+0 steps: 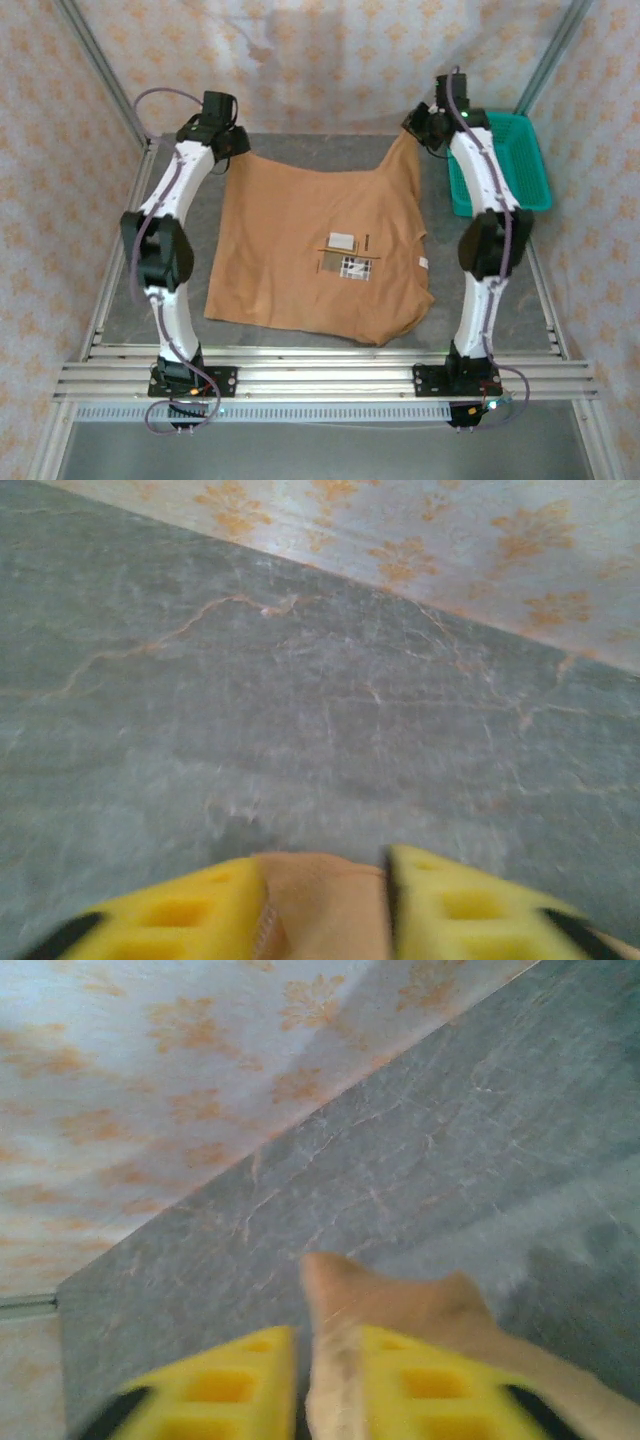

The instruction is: Fold the inside-out t-shirt

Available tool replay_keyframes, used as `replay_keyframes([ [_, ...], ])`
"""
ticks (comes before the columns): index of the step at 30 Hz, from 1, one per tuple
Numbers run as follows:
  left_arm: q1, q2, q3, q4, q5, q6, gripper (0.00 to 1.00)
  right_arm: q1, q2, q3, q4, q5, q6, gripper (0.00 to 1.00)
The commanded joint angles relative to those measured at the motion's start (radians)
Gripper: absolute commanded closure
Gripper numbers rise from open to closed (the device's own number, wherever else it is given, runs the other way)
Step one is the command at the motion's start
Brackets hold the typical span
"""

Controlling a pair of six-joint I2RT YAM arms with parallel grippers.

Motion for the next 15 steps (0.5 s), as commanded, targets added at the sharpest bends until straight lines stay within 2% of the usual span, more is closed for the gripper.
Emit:
replay_keyframes([
  [1,0.006,0.053,0.115,-0.069,-0.045,0.019,0.34,0.039,0.128,0.289,-0.219,0.051,-0.027,0.51],
  [2,0.006,0.046,0.105,-0.070,-0.065,0.008,0.30,0.054,0.160,0.355,-0.281,0.079,-0.042,0.45],
  [3,0.004,0.027,0.084,-0.072,-0.076,-0.002,0.29,0.065,0.165,0.377,-0.318,0.093,-0.052,0.43],
  [5,-0.016,-0.055,-0.012,-0.061,-0.098,-0.024,0.28,0.093,0.122,0.305,-0.355,0.134,-0.063,0.40],
  [7,-0.062,-0.175,-0.176,-0.017,-0.094,-0.037,0.28,0.122,0.018,0.110,-0.315,0.155,-0.064,0.39],
  [11,-0.206,-0.411,-0.579,0.169,0.016,-0.125,0.28,0.173,-0.285,-0.486,-0.035,0.161,-0.043,0.35],
  [15,-0.303,-0.524,-0.911,0.413,0.123,-0.285,0.28,0.185,-0.479,-0.896,0.099,0.096,-0.011,0.35],
])
